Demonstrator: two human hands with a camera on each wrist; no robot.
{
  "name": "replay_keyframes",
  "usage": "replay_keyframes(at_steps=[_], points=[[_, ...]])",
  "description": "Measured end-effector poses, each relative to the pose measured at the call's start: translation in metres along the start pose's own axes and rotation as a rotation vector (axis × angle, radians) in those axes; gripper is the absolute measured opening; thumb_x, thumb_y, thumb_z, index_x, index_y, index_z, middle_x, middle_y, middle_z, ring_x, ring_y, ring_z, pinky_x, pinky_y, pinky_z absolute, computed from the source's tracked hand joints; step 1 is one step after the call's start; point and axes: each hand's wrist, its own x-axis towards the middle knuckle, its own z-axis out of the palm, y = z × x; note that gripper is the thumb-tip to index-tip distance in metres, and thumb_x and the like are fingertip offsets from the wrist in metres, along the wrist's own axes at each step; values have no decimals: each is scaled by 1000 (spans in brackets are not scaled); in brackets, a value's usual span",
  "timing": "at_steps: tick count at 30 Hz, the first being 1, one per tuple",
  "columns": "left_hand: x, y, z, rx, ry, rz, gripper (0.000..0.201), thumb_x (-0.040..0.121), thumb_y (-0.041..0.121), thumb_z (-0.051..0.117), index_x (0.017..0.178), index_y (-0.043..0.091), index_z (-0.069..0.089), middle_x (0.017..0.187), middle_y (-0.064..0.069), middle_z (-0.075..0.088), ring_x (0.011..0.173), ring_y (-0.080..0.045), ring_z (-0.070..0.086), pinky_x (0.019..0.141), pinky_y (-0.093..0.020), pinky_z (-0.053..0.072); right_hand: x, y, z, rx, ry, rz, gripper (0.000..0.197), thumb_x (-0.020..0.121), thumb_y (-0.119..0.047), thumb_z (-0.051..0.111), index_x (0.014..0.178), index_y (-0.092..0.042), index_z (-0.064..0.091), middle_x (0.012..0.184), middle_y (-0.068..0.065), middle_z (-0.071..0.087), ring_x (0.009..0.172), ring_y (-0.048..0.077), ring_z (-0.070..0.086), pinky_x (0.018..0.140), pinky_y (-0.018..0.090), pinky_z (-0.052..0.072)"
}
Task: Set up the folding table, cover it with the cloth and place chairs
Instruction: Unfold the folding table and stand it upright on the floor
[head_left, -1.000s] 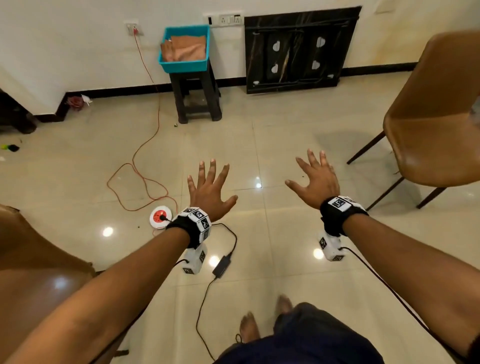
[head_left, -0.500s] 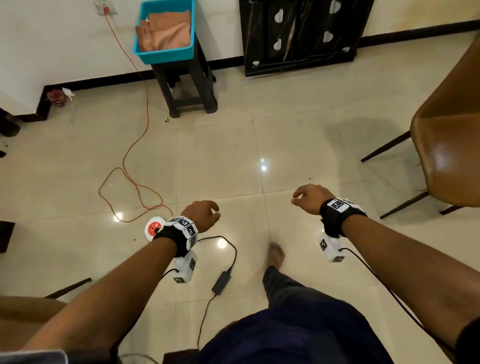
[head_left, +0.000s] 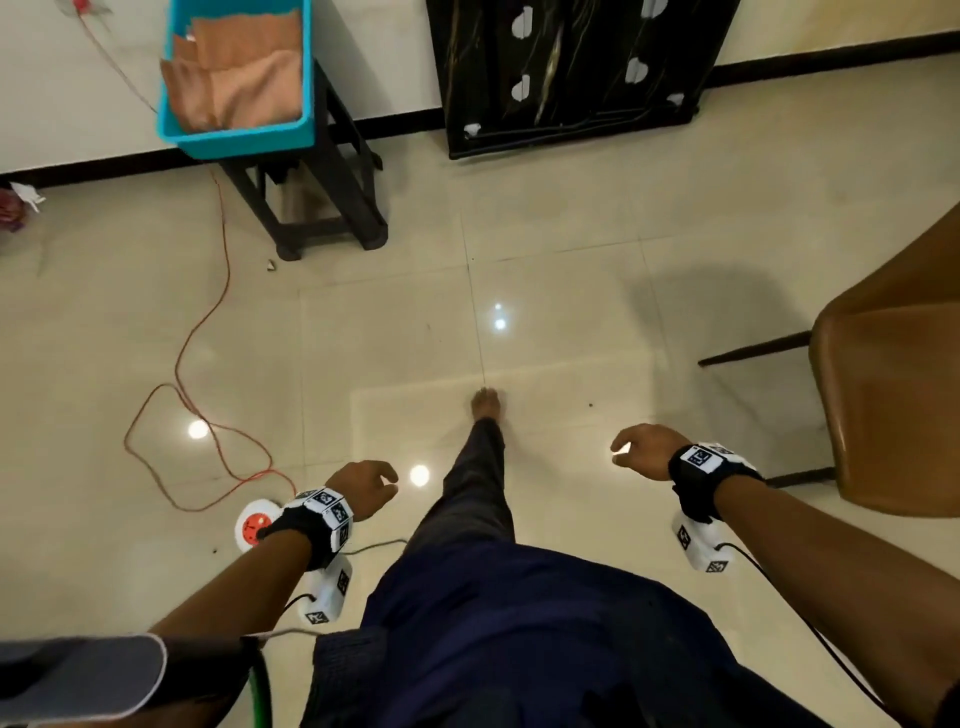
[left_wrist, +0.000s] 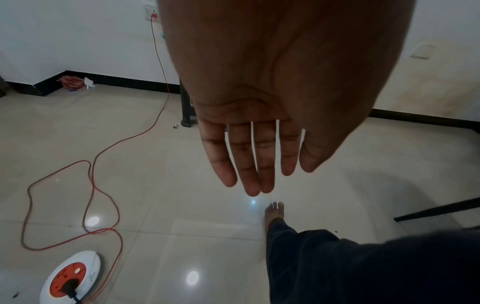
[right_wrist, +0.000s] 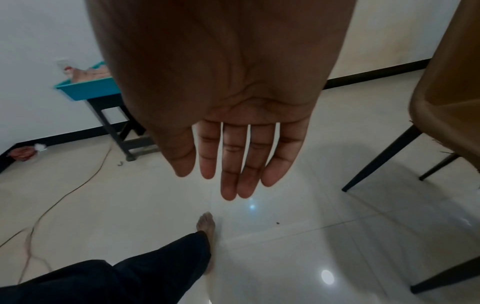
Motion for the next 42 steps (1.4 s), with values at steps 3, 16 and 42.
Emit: replay_keyframes(at_steps=[3, 16, 42], points=[[55, 18, -62, -12, -33, 6, 27, 97, 34, 56, 119, 23, 65, 105, -3, 71, 101, -20, 64, 86, -26, 48, 37, 12, -64, 118, 14, 69, 26, 95, -41, 63, 118, -30, 67, 124, -1, 67, 114, 20, 61, 97, 29, 46], [281, 170, -372, 176, 43, 183, 28, 97, 35, 54, 121, 23, 64, 114, -1, 69, 108, -21, 62, 88, -25, 44, 191, 46, -351, 388, 134, 108, 10, 93, -41, 64, 103, -39, 62, 106, -3, 70, 96, 16, 66, 86, 26, 49], [733, 529, -850, 278, 360, 606, 69, 85, 25, 70, 145, 3, 42, 145, -21, 45, 132, -39, 44, 113, -46, 35, 622, -77, -830, 1472, 156, 82, 72, 93, -32, 71, 153, -8, 37, 155, 14, 42, 142, 32, 40, 116, 45, 35]])
